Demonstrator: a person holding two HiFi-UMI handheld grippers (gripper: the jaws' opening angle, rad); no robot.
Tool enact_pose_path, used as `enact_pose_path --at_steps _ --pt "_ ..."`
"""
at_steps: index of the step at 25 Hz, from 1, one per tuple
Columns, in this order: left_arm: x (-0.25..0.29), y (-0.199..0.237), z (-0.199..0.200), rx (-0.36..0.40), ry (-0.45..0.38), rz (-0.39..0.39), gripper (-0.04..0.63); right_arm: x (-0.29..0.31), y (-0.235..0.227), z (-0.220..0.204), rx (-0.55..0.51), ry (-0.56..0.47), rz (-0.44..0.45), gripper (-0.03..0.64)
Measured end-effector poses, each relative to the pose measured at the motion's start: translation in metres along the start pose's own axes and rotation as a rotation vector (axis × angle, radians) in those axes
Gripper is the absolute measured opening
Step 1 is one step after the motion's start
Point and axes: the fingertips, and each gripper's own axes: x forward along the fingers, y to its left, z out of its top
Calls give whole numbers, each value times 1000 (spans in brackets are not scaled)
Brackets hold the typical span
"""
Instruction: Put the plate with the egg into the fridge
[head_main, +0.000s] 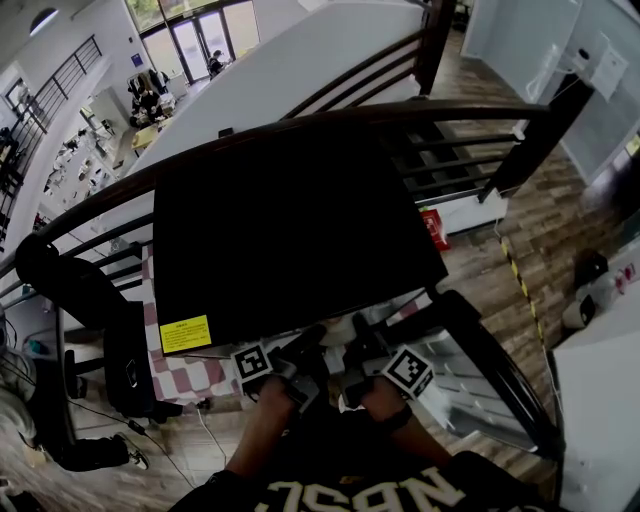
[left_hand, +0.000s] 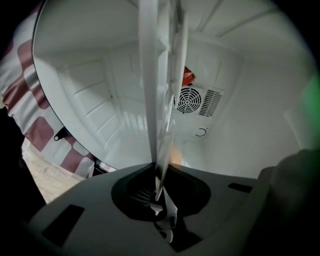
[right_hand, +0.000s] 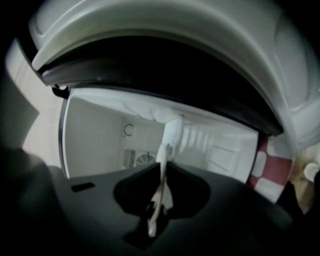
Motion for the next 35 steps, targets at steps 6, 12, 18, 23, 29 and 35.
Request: enact_pose_path --at_steps 6,12,18,23,29,35 --pt "-3 -3 -4 99 -5 -38 122 -3 5 -7 -77 29 71 125" --pt "-17 -3 -22 220 15 -51 199 -17 3 -18 -145 76 95 180" --pt "-36 1 -41 358 43 -32 199 -39 -11 -35 -123 121 61 184" --pt "-51 13 -59 467 99 -8 199 -51 -22 -56 -74 175 45 184" --pt "-74 19 -59 686 45 69 199 -56 -21 -59 -119 183 68 184" --pt "-87 2 -65 983 19 88 198 -57 -24 -60 -119 177 83 183"
